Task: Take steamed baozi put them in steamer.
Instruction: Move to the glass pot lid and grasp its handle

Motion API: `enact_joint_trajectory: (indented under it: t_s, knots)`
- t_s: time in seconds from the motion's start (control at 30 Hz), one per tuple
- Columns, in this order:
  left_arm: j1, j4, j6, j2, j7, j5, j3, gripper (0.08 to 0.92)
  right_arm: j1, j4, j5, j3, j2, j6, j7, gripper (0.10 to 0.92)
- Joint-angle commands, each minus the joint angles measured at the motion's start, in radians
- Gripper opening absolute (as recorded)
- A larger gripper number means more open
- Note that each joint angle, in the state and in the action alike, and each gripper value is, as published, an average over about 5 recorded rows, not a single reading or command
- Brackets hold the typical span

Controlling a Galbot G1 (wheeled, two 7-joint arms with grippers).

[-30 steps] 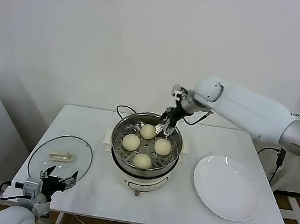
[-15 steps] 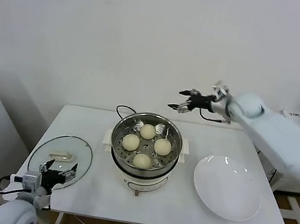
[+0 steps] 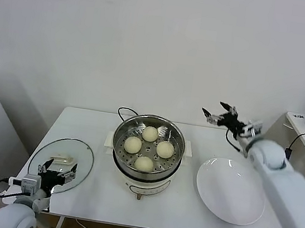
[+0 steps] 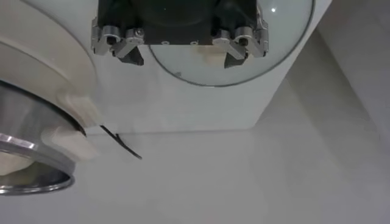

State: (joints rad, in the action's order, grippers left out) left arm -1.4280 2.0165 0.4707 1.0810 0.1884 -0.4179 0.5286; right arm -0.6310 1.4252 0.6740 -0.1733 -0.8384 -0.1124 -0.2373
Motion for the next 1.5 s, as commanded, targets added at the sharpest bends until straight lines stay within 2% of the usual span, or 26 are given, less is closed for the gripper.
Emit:
enact_joint_trajectory:
  t_s: [0.03,0.3,0.53,0.7,0.97,1.13,1.5]
  knots:
    - [-0.059,-0.005,-0.095,0.008,-0.085,0.331,0.037,0.823,-0.515,0.164,-0.213,-0.508,-0.213,0.048,0.046,0.823]
    - [-0.142,-0.051,-0.244,0.001,-0.126,0.748,0.058,0.823,-0.603,0.147,-0.308,-0.592,-0.315,0.09,-0.038,0.823]
    - [-0.149,-0.147,-0.403,0.032,-0.128,1.15,0.085,0.823,-0.619,0.131,-0.329,-0.613,-0.342,0.111,-0.065,0.823]
    - [-0.11,-0.241,-0.495,0.054,-0.102,1.353,0.109,0.823,-0.62,0.125,-0.345,-0.622,-0.352,0.116,-0.075,0.823]
    - [0.038,-0.421,-0.66,0.094,-0.039,1.655,0.138,0.823,-0.631,0.123,-0.355,-0.636,-0.375,0.122,-0.08,0.823]
    - [0.098,-0.477,-0.691,0.106,-0.001,1.746,0.138,0.823,-0.631,0.118,-0.358,-0.639,-0.38,0.123,-0.084,0.823]
    - [0.177,-0.575,-0.676,0.107,-0.001,1.769,0.115,0.823,-0.624,0.1,-0.375,-0.644,-0.389,0.132,-0.092,0.823]
